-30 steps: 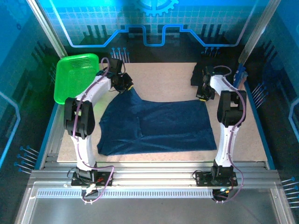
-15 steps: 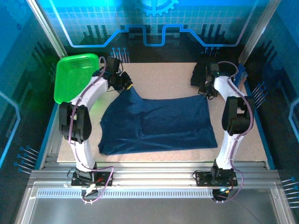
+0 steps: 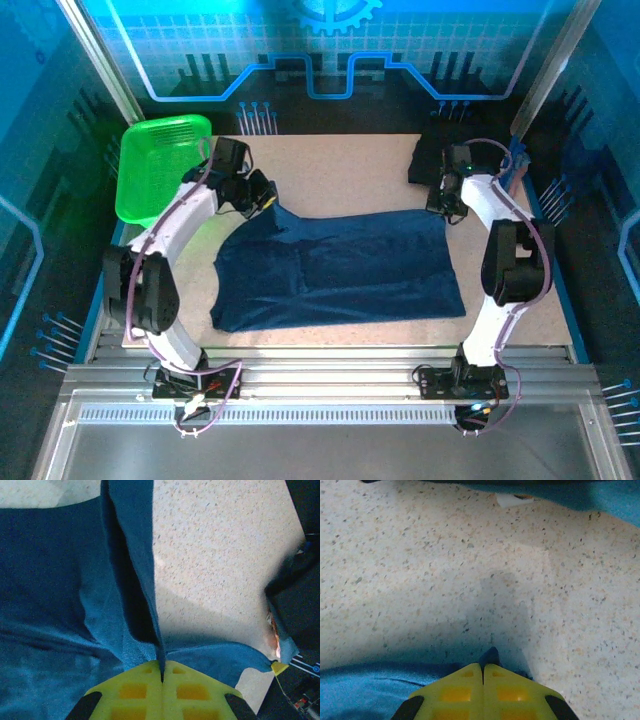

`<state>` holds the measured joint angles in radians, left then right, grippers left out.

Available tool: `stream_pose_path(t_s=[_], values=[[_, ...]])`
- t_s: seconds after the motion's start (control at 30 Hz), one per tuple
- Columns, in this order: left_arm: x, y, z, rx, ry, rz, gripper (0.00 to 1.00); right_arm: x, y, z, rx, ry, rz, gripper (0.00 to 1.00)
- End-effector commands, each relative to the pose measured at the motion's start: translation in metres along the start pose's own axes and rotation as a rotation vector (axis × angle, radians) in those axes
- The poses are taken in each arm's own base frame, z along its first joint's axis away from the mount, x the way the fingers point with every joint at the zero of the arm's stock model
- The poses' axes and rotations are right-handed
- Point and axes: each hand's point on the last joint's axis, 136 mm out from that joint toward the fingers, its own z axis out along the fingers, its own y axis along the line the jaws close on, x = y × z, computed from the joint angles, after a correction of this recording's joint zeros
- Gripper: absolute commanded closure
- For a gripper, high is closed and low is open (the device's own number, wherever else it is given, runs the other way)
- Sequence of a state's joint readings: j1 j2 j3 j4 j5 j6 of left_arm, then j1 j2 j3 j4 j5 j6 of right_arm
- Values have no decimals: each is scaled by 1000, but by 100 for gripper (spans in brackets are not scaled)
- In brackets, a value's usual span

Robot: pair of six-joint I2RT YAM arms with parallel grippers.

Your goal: Fold and stack the t-shirts

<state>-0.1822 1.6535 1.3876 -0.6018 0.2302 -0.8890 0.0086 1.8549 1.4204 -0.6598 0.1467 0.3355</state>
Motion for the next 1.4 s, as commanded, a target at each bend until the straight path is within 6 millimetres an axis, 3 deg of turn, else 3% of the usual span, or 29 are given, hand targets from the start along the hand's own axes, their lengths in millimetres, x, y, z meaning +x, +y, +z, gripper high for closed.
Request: stream_pose_path(t_s=[0.0,0.27,0.67,0.97,1.37], values=[[24,7,-17,9,43,-23,100,5,5,-13,-14,-28,-36,100],[54,40,-32,-31,47,-77,100,35,1,-18,-10,3,-50,100],[94,80,-34,-79,67,-142,100,76,-11,-23,25,52,-60,100],[117,113,-29,-140,95,-154,100,99,-21,-23,56,95,-49,100],[141,137,-39,-168,122,-171,100,119,-32,-24,89,116,-18,100]])
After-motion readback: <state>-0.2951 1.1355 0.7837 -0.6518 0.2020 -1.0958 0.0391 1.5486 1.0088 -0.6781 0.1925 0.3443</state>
